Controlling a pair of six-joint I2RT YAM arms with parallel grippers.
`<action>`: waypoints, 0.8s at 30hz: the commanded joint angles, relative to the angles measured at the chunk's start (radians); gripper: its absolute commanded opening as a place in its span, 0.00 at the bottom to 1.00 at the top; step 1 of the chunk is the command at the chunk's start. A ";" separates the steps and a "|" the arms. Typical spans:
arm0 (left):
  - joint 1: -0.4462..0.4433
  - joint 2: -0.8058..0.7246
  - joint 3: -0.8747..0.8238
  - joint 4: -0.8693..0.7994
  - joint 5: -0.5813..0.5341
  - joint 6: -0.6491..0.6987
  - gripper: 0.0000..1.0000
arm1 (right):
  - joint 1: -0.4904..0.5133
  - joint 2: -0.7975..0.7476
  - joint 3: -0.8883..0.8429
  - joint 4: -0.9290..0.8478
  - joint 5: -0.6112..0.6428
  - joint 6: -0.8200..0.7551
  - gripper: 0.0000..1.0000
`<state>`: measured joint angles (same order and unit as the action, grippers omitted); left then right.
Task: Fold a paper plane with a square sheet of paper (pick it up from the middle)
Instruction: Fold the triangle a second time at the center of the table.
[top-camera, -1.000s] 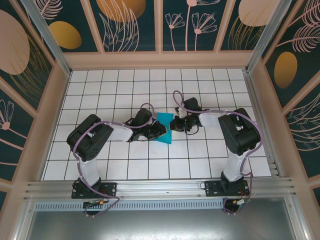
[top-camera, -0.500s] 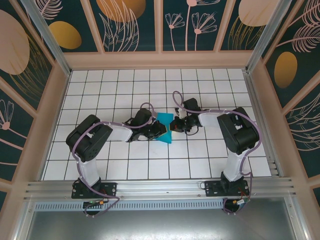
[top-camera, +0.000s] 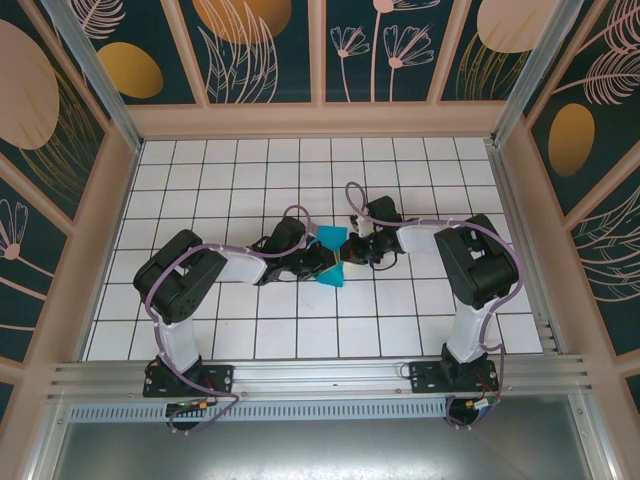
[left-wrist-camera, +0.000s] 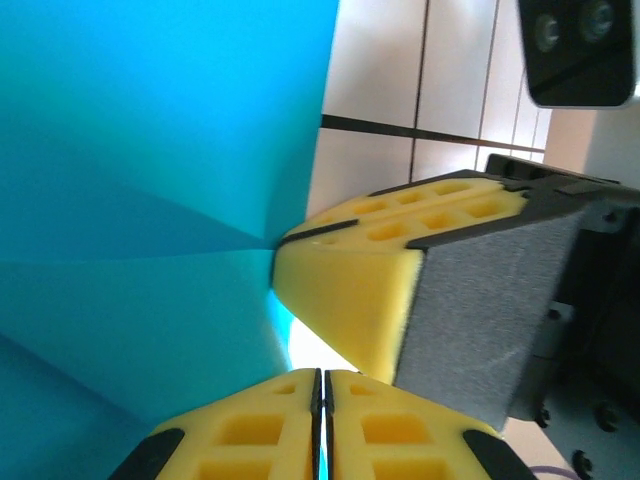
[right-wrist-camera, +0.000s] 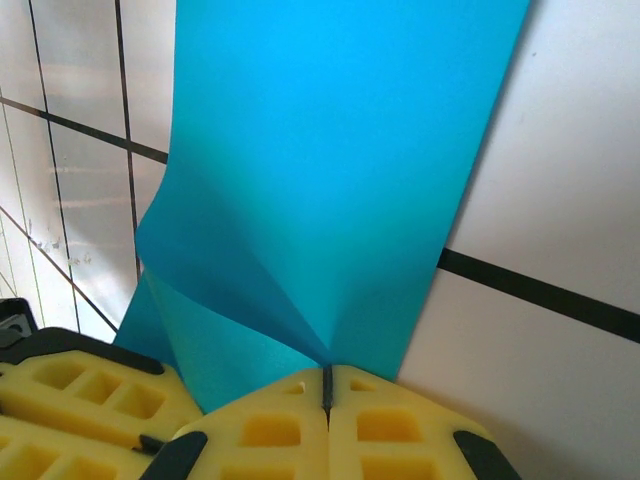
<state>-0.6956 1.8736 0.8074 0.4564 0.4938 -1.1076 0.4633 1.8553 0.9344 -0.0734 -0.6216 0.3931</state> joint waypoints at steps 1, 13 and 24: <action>-0.005 0.025 0.015 -0.035 0.006 0.009 0.14 | -0.007 0.001 0.010 -0.017 -0.014 -0.026 0.00; -0.004 0.032 0.013 -0.062 -0.004 0.014 0.13 | -0.006 0.005 0.013 -0.021 -0.007 -0.028 0.00; -0.004 0.037 0.010 -0.083 -0.017 0.014 0.13 | -0.006 0.014 0.015 -0.024 -0.009 -0.030 0.00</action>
<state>-0.6960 1.8927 0.8082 0.4126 0.4892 -1.1072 0.4637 1.8553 0.9344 -0.0799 -0.6224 0.3901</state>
